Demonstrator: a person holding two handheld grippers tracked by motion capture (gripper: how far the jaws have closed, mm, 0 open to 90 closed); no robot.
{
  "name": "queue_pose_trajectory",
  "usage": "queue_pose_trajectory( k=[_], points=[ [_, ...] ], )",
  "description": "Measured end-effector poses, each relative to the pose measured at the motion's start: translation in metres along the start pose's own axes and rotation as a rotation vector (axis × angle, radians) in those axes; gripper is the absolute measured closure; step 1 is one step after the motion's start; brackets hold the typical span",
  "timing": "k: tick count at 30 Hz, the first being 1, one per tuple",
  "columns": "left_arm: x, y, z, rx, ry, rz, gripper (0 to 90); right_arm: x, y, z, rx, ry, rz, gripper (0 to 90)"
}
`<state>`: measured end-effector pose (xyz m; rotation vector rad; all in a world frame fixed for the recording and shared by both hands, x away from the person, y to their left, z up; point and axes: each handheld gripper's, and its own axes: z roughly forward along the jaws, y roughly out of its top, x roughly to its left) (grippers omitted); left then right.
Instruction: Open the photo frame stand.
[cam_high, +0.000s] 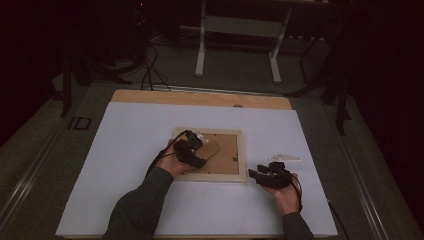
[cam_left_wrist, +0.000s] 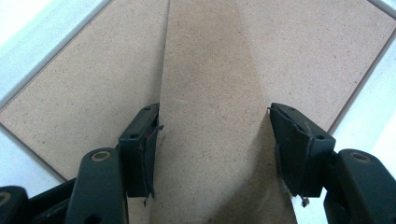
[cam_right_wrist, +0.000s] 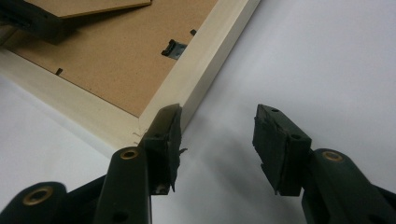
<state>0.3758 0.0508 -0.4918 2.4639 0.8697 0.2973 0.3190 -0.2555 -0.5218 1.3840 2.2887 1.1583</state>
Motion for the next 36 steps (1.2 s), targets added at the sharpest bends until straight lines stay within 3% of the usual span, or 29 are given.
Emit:
queue_pose_trajectory(
  k=[36],
  points=[
    [-0.030, -0.009, -0.017, -0.093, 0.167, 0.082, 38.7, 0.006, 0.008, 0.000, -0.026, 0.014, -0.018, 51.1]
  ],
)
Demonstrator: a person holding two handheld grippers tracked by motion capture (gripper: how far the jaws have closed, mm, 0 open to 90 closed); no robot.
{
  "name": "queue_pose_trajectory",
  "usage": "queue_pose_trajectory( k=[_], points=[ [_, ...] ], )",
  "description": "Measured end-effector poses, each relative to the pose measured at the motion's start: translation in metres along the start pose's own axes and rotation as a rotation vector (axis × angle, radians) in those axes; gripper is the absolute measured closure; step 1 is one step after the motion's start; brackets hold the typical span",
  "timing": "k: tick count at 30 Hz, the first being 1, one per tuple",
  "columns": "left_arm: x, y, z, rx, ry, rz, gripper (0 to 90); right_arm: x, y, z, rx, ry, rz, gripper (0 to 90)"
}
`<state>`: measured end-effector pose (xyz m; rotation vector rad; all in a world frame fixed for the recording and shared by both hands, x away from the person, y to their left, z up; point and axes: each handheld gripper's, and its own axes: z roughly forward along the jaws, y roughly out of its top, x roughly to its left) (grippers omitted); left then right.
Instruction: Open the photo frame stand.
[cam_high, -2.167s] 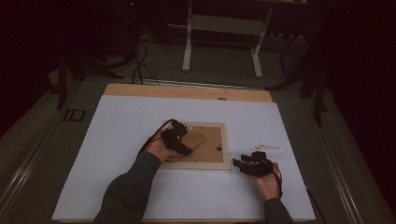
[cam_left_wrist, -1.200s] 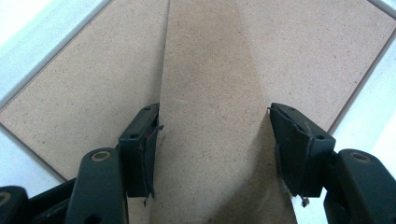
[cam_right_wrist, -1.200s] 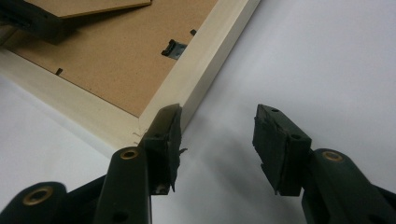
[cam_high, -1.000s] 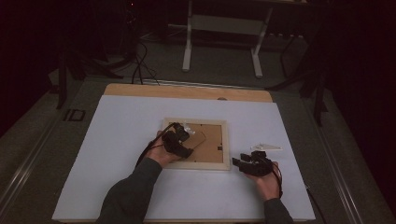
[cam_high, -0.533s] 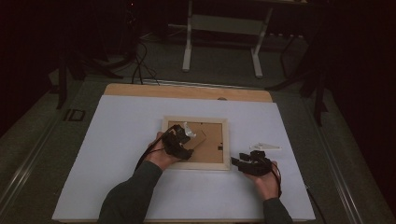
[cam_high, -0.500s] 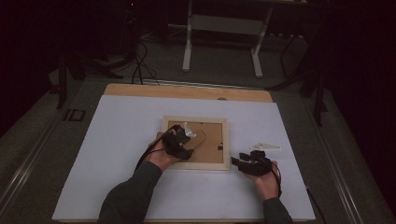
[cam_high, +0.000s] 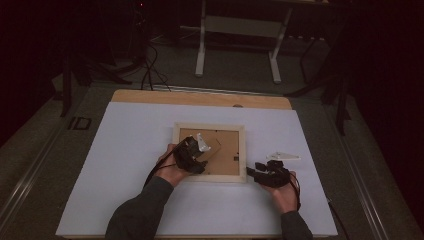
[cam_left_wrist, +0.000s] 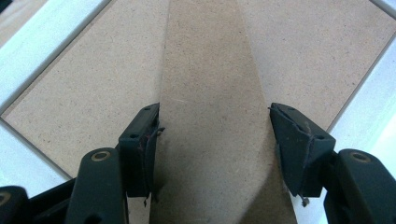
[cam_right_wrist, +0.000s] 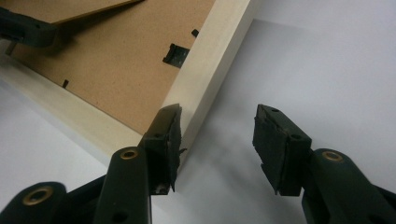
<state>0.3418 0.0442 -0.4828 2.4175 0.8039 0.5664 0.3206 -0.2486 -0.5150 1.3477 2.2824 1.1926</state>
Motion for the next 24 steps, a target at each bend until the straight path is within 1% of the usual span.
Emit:
queue_pose_trajectory(
  k=[3, 8, 10, 16, 19, 21, 24],
  points=[
    [-0.002, -0.001, -0.001, -0.009, 0.014, 0.009, 38.7, 0.001, 0.001, 0.000, -0.003, 0.000, -0.003, 51.1],
    [-0.006, -0.005, -0.002, -0.035, 0.031, 0.010, 38.8, 0.002, 0.005, 0.000, -0.012, 0.000, -0.005, 51.3],
    [-0.007, -0.006, -0.003, -0.039, 0.040, 0.018, 38.7, 0.003, 0.007, 0.002, -0.012, 0.005, -0.014, 51.3],
    [-0.011, -0.008, -0.006, -0.056, 0.066, 0.033, 38.7, 0.007, 0.014, 0.007, -0.006, 0.000, -0.043, 51.5],
    [-0.014, -0.009, -0.007, -0.066, 0.077, 0.036, 38.7, 0.007, 0.019, 0.007, -0.007, 0.000, -0.036, 58.2],
    [-0.015, -0.009, -0.008, -0.068, 0.084, 0.043, 38.7, 0.007, 0.024, 0.008, -0.006, 0.005, -0.042, 59.1],
    [-0.017, -0.010, -0.009, -0.075, 0.095, 0.047, 38.7, 0.008, 0.031, 0.009, 0.000, -0.002, -0.057, 59.1]
  ],
)
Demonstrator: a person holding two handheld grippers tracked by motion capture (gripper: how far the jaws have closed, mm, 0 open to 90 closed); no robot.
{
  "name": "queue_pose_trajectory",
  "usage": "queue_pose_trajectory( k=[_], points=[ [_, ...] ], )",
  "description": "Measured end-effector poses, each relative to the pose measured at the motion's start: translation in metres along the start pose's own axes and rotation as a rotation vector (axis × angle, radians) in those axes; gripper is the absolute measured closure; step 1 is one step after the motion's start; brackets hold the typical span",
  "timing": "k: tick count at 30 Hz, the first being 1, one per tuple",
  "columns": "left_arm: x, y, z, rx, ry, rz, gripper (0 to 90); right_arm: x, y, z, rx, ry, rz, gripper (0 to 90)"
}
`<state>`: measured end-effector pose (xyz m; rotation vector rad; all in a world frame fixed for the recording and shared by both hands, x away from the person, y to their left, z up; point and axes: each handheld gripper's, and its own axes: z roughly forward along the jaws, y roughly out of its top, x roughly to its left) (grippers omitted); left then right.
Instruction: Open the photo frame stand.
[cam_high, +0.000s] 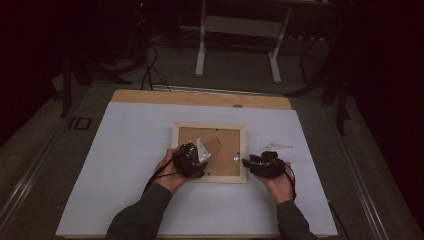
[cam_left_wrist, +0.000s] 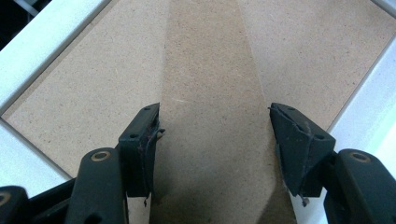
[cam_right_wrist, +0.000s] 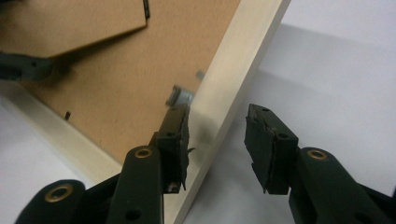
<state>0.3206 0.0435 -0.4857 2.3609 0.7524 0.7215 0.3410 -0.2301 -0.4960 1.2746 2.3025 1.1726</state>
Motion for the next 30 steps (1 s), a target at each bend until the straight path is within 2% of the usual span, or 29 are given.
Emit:
queue_pose_trajectory(
  k=[6, 11, 14, 18, 22, 30],
  points=[
    [-0.005, -0.002, -0.003, -0.016, 0.031, 0.019, 38.7, -0.005, 0.018, 0.002, 0.008, 0.026, 0.005, 57.8],
    [-0.007, -0.003, -0.005, -0.025, 0.043, 0.026, 38.7, -0.011, 0.027, 0.006, 0.016, 0.064, 0.033, 57.0],
    [-0.009, -0.003, -0.005, -0.031, 0.051, 0.027, 38.7, -0.012, 0.032, 0.009, 0.036, 0.059, 0.030, 56.5],
    [-0.010, -0.005, -0.006, -0.044, 0.062, 0.034, 38.7, -0.013, 0.038, 0.012, 0.049, 0.059, 0.026, 55.7],
    [-0.012, -0.006, -0.006, -0.051, 0.071, 0.039, 38.7, -0.016, 0.041, 0.014, 0.071, 0.083, 0.025, 53.3],
    [-0.014, -0.007, -0.007, -0.068, 0.080, 0.046, 38.7, -0.025, 0.045, 0.019, 0.097, 0.128, 0.060, 53.7]
  ],
)
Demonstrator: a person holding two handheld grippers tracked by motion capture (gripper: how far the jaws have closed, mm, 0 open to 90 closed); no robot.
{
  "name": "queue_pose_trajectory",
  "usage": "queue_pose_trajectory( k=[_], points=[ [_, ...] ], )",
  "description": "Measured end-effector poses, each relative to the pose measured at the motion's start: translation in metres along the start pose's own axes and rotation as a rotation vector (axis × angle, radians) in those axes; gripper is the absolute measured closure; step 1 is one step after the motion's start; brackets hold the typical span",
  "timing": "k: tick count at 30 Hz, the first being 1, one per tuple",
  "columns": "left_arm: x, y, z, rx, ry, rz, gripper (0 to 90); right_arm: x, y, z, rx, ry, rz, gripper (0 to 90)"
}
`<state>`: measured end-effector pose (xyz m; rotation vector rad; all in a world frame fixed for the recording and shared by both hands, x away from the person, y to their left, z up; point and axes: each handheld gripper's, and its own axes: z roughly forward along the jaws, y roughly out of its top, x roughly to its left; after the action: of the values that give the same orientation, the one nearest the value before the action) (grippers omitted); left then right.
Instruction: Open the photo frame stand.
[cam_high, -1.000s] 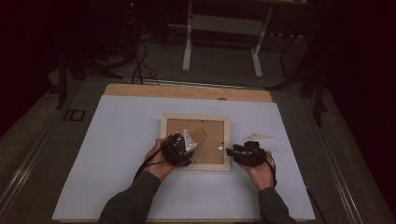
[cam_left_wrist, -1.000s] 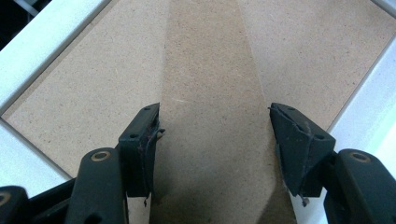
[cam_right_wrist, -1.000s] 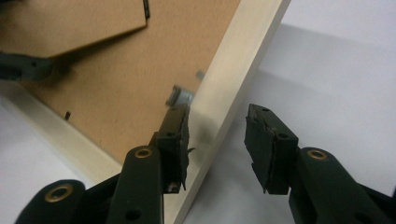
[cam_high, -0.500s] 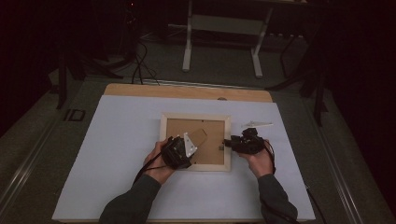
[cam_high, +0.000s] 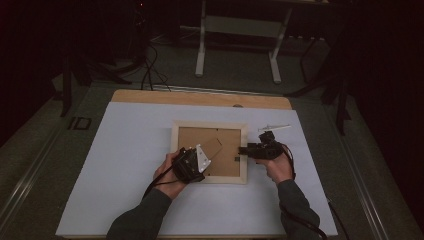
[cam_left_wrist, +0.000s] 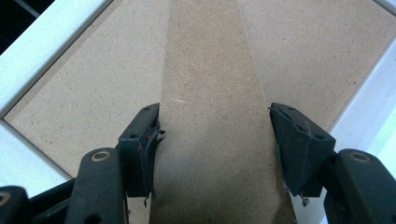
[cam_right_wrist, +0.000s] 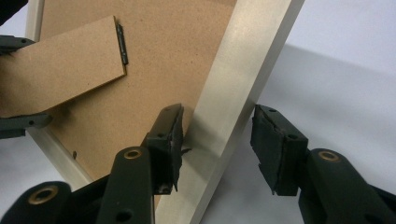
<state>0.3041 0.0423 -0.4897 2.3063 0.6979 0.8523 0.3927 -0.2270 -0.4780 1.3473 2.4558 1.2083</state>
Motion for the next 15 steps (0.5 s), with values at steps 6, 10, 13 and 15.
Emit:
queue_pose_trajectory(
  k=[6, 10, 13, 15],
  points=[
    [-0.001, -0.001, -0.002, -0.015, 0.010, 0.017, 38.7, -0.012, 0.003, 0.002, 0.024, 0.103, 0.051, 55.0],
    [-0.001, -0.001, -0.001, -0.027, 0.012, 0.021, 38.7, -0.014, 0.004, 0.002, 0.030, 0.123, 0.055, 55.3],
    [-0.001, -0.002, -0.002, -0.033, 0.008, 0.020, 38.7, -0.016, 0.004, 0.001, 0.035, 0.137, 0.061, 56.4],
    [0.001, -0.002, -0.002, -0.033, -0.005, 0.015, 38.7, -0.015, 0.004, 0.001, 0.030, 0.138, 0.059, 57.3]
  ],
)
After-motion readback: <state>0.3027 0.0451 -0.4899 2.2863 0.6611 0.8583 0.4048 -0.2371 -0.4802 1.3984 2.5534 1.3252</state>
